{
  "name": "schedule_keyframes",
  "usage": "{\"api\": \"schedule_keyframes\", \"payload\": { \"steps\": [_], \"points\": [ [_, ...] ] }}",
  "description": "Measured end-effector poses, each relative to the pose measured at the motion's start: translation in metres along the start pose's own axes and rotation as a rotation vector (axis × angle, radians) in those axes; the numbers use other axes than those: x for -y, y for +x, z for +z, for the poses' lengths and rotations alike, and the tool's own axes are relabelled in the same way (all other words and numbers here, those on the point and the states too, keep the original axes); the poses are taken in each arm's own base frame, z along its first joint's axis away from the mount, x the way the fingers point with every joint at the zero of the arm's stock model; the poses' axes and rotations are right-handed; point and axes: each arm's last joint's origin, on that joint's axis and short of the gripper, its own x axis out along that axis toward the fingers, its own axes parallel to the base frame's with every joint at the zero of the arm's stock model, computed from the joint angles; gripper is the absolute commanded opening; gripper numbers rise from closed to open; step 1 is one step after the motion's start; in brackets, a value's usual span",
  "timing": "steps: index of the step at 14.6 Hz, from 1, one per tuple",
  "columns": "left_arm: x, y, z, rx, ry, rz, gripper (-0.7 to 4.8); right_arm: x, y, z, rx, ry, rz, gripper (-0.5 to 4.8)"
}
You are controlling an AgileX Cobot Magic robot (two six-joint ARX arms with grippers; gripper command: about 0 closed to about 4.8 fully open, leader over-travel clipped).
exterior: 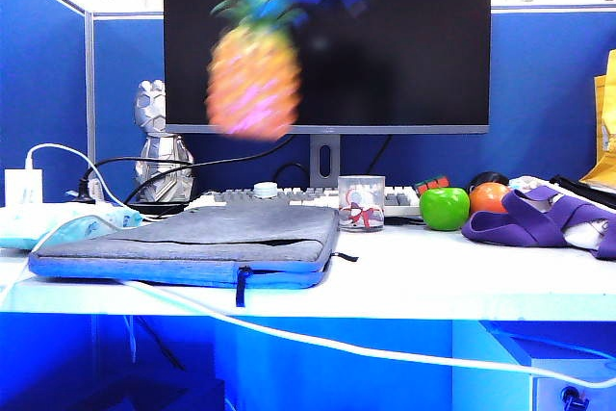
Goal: Pick up the pineapple and place it above the gray bag.
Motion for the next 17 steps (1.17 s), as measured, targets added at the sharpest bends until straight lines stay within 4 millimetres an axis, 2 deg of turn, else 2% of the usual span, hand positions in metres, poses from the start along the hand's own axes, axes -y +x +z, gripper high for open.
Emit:
{"api": "schedule_keyframes", "payload": {
  "steps": [3,6,12,17],
  "points": [
    [-0.001,0.004,0.000,-0.005,-0.001,0.002,4.79,0.027,0.034,-0.032,-0.062,0.049,0.014,-0.05],
    [-0.002,0.009,0.000,-0.002,0.014,0.003,4.79,0.044,0.048,-0.061,-0.115,0.037,0.000,-0.05],
    [-0.007,0.029,-0.004,-0.051,0.004,0.005,4.79,0.047,0.057,-0.071,-0.111,-0.039,0.015,-0.05],
    [-0.007,0.031,-0.002,-0.029,0.006,0.004,4.79,0.048,0.058,-0.080,-0.175,-0.043,0.030,-0.05]
  ]
}}
